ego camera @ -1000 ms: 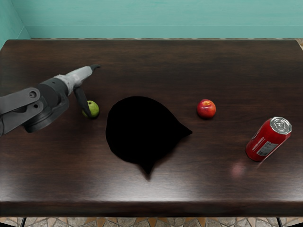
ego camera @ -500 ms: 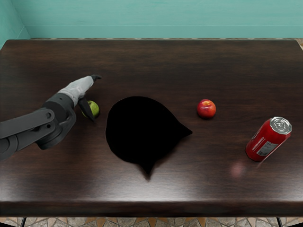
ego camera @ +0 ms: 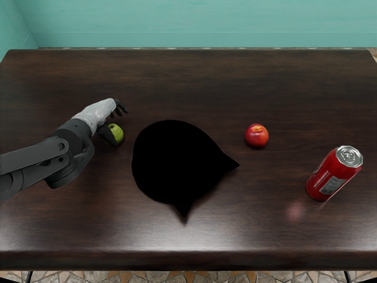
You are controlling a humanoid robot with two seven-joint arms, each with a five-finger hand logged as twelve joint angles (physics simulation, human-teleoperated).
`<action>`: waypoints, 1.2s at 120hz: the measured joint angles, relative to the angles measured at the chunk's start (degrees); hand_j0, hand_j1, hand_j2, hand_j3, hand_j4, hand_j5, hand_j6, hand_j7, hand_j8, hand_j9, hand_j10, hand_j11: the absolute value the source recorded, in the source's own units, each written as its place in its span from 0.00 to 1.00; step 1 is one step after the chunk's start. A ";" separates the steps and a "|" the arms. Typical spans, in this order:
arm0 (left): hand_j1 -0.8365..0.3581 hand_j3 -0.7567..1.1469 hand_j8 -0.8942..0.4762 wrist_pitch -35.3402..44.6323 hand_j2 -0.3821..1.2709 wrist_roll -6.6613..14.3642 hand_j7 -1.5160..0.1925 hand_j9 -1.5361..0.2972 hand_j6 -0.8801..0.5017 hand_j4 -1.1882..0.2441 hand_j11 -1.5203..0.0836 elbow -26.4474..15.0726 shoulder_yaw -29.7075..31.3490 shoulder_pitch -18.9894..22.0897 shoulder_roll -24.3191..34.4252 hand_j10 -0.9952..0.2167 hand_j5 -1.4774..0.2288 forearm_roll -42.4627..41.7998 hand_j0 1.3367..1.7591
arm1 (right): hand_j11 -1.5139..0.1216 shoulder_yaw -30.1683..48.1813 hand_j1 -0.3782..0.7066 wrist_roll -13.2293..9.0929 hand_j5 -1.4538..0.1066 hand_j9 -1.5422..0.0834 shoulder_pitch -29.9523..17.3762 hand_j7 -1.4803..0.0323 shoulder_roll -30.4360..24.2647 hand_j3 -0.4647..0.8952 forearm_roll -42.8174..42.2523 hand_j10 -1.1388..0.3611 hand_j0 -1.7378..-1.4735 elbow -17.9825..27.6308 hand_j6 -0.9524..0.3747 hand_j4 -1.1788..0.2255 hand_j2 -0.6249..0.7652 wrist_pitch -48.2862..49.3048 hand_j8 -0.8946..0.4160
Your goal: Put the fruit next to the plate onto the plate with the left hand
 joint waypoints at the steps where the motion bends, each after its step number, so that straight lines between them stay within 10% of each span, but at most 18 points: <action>1: 0.61 0.40 0.36 -0.01 0.31 0.00 0.58 0.55 0.35 0.55 0.62 0.00 0.06 -0.04 0.00 0.49 0.56 0.00 0.76 | 0.93 0.00 0.03 0.00 0.93 0.95 0.00 0.98 0.00 0.34 0.01 0.76 0.30 0.00 0.72 0.84 0.45 0.00 0.68; 144: 0.43 0.40 0.33 -3.26 0.45 0.02 0.34 0.34 0.18 0.35 0.37 0.52 1.53 -8.95 1.40 0.39 0.32 -17.42 0.75 | 0.93 0.00 0.03 0.01 0.93 0.95 0.02 0.98 0.00 0.34 0.00 0.76 0.30 -0.01 0.72 0.84 0.45 0.00 0.68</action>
